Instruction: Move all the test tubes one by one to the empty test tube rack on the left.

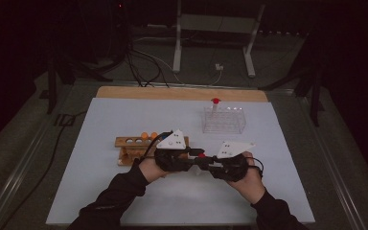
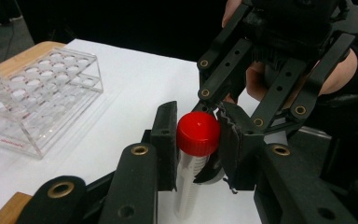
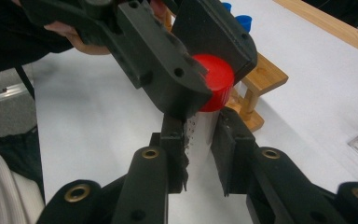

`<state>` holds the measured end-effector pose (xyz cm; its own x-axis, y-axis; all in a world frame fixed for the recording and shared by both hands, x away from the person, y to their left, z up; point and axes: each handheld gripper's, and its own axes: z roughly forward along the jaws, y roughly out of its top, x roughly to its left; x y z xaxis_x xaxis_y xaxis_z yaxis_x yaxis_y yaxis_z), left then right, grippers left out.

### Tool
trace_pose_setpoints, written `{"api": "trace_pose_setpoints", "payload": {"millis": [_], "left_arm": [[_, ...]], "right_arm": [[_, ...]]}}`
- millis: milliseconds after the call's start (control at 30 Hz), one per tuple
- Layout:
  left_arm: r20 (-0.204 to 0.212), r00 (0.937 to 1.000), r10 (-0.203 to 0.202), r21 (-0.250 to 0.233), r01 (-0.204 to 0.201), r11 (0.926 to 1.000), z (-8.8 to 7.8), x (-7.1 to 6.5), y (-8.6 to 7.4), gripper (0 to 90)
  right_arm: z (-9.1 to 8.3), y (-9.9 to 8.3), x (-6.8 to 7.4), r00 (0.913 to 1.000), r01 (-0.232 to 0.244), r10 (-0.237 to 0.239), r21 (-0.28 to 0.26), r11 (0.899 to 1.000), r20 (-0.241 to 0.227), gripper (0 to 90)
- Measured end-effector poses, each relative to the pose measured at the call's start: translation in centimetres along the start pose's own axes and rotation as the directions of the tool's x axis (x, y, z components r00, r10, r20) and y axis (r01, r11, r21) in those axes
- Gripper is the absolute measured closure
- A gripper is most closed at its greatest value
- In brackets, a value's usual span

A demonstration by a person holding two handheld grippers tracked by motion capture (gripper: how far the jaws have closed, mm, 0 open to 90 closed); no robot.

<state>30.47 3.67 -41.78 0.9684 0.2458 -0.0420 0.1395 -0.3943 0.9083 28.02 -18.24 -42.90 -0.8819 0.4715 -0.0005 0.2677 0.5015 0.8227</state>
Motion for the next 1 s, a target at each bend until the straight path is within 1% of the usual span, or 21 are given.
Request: {"api": "trace_pose_setpoints", "payload": {"millis": [67,233,300,400,433,533,667,700,767,800,833,900,933,1000], "left_arm": [[-0.005,0.9999,0.013,0.002,-0.013,0.9999,0.0,0.0,0.0,71.1],[-0.007,0.9997,0.024,0.002,-0.024,0.9997,-0.2,0.0,0.2,71.7],[-0.015,0.9995,0.026,-0.001,-0.027,0.9996,-0.5,0.1,0.4,71.7],[-0.028,0.9993,0.024,-0.008,-0.025,0.9997,-1.2,0.3,0.5,71.8],[-0.03,0.9993,0.023,-0.009,-0.023,0.9997,-1.6,0.4,0.6,71.8],[-0.054,0.9983,0.021,-0.012,-0.022,0.9997,-2.7,0.7,0.6,71.8],[-0.093,0.9956,0.017,-0.015,-0.018,0.9997,-4.4,1.1,0.6,71.8],[-0.097,0.9952,0.013,-0.017,-0.015,0.9997,-4.9,1.3,0.5,71.8],[-0.12,0.9927,0.008,-0.021,-0.011,0.9997,-5.9,1.5,0.5,71.8],[-0.128,0.9918,0.007,-0.021,-0.01,0.9997,-6.4,1.6,0.4,71.8],[-0.144,0.9896,0.006,-0.022,-0.01,0.9997,-6.9,1.8,0.4,71.8],[-0.163,0.9866,-0.002,-0.028,-0.003,0.9996,-8.0,2.0,0.2,71.8],[-0.178,0.984,-0.005,-0.03,-0.001,0.9996,-8.5,2.1,0.2,71.8],[-0.196,0.9806,-0.008,-0.032,0.002,0.9995,-9.5,2.3,0.0,71.8]], "right_arm": [[0.0,0.0,-0.1,1.0,-0.005,0.005,0.001,1.0,-0.005,74.1],[-0.1,0.0,-0.2,0.9998,-0.019,0.019,-0.01,1.0,-0.007,72.8],[-0.2,0.0,-0.2,0.9997,-0.023,0.023,-0.015,1.0,-0.002,67.4],[-0.4,0.0,-0.4,0.9991,-0.043,0.043,-0.032,0.999,0.004,58.7],[-0.5,0.0,-0.5,0.9988,-0.046,0.046,-0.038,0.998,0.012,55.6],[-0.8,-0.1,-0.8,0.998,-0.057,0.058,-0.052,0.997,0.024,47.2],[-1.1,0.0,-0.9,0.9969,-0.071,0.073,-0.072,0.995,0.027,36.1],[-1.2,0.1,-0.9,0.9966,-0.076,0.078,-0.075,0.994,0.025,33.2],[-1.2,0.1,-1.1,0.9961,-0.084,0.086,-0.085,0.993,0.02,29.8],[-1.3,0.1,-1.1,0.9955,-0.091,0.093,-0.087,0.992,0.019,26.7],[-1.3,0.2,-1.2,0.995,-0.096,0.098,-0.086,0.992,0.017,23.1],[-1.3,0.2,-1.3,0.9939,-0.106,0.108,-0.09,0.99,0.02,19.6],[-1.3,0.2,-1.3,0.9937,-0.107,0.109,-0.093,0.99,0.023,18.7],[-1.3,0.2,-1.3,0.9929,-0.109,0.113,-0.1,0.989,0.037,14.7]]}}
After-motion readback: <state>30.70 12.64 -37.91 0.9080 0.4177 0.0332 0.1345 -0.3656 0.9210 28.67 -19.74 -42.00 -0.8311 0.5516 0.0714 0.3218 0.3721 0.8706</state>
